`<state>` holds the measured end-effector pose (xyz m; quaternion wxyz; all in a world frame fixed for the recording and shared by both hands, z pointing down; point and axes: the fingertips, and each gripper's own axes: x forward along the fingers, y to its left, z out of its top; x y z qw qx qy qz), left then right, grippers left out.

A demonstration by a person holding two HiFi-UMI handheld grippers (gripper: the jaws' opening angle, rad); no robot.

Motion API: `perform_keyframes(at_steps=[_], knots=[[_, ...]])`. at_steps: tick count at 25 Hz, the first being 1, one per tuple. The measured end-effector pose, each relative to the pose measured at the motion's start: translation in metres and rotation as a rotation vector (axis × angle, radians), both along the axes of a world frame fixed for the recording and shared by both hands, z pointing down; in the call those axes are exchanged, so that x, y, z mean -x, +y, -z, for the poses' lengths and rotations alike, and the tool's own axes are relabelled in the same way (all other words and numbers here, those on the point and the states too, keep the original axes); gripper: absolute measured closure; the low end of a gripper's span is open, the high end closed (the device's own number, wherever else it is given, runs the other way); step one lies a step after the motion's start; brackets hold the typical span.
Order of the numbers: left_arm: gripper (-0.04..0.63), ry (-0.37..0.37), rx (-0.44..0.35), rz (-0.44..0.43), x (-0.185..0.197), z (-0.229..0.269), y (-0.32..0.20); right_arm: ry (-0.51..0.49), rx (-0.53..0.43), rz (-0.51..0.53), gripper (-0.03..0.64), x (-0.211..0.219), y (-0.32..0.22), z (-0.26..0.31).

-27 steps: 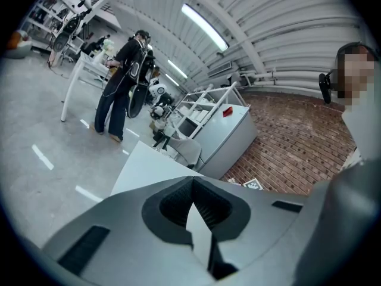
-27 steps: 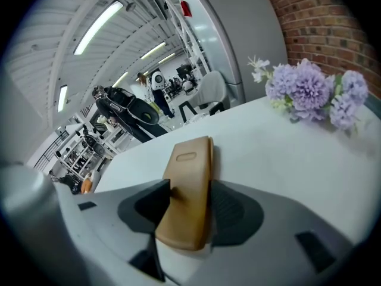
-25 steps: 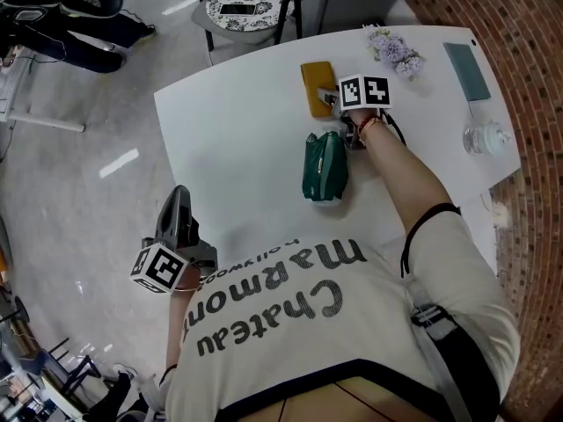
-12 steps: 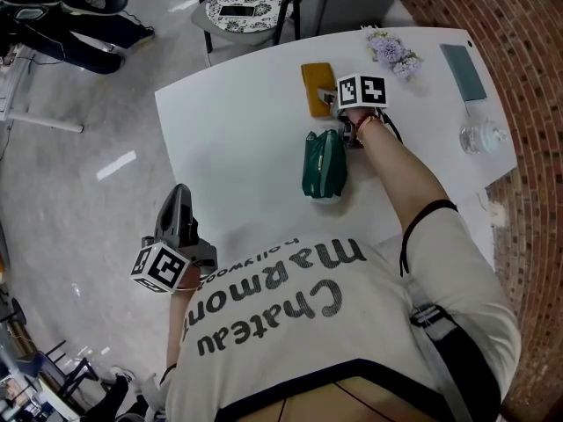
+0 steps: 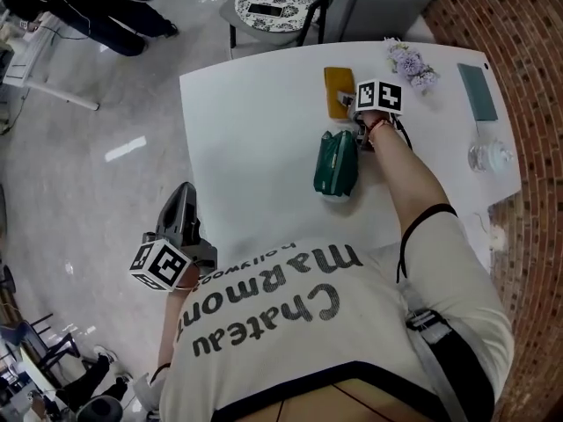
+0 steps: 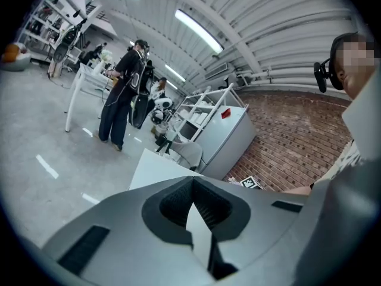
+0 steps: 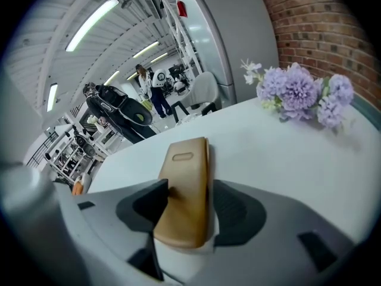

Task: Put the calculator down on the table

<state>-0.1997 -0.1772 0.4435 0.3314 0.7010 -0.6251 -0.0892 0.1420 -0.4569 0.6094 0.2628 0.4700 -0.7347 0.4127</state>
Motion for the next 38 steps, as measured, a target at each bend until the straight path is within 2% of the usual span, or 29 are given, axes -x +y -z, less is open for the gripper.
perform_keyframes(at_steps=[3, 6, 9, 11, 14, 19, 23, 26, 29, 34, 38], knots=[[0.594, -0.023, 0.026, 0.01, 0.009, 0.007, 0.008, -0.008, -0.01, -0.003, 0.373, 0.004, -0.001, 0.0], [0.594, -0.032, 0.016, 0.001, 0.009, 0.012, 0.014, -0.026, -0.031, -0.012, 0.378, 0.002, -0.001, 0.002], [0.594, -0.041, 0.008, -0.018, 0.009, 0.015, 0.019, -0.065, -0.078, -0.109, 0.445, -0.014, 0.0, 0.009], [0.594, -0.047, 0.003, -0.03, 0.012, 0.017, 0.021, -0.09, -0.089, -0.173, 0.456, -0.026, 0.009, 0.011], [0.594, -0.038, -0.007, -0.052, 0.016, 0.021, 0.028, -0.09, -0.079, -0.241, 0.49, -0.043, 0.039, 0.009], [0.594, -0.018, -0.034, -0.119, 0.023, 0.027, 0.025, -0.099, -0.093, -0.393, 0.614, -0.065, 0.096, 0.014], [0.594, -0.008, -0.035, -0.186, 0.03, 0.031, 0.028, -0.203, -0.091, -0.497, 0.614, -0.06, 0.153, 0.023], [0.594, -0.008, -0.023, -0.246, 0.034, 0.033, 0.033, -0.334, -0.094, -0.571, 0.614, -0.039, 0.192, 0.042], [0.594, -0.007, -0.02, -0.281, 0.042, 0.033, 0.041, -0.466, -0.137, -0.606, 0.614, -0.007, 0.22, 0.068], [0.593, 0.013, -0.036, -0.324, 0.058, 0.034, 0.052, -0.618, -0.221, -0.615, 0.614, 0.051, 0.251, 0.114], [0.594, 0.0, -0.053, -0.353, 0.07, 0.038, 0.058, -0.693, -0.277, -0.574, 0.614, 0.106, 0.268, 0.153]])
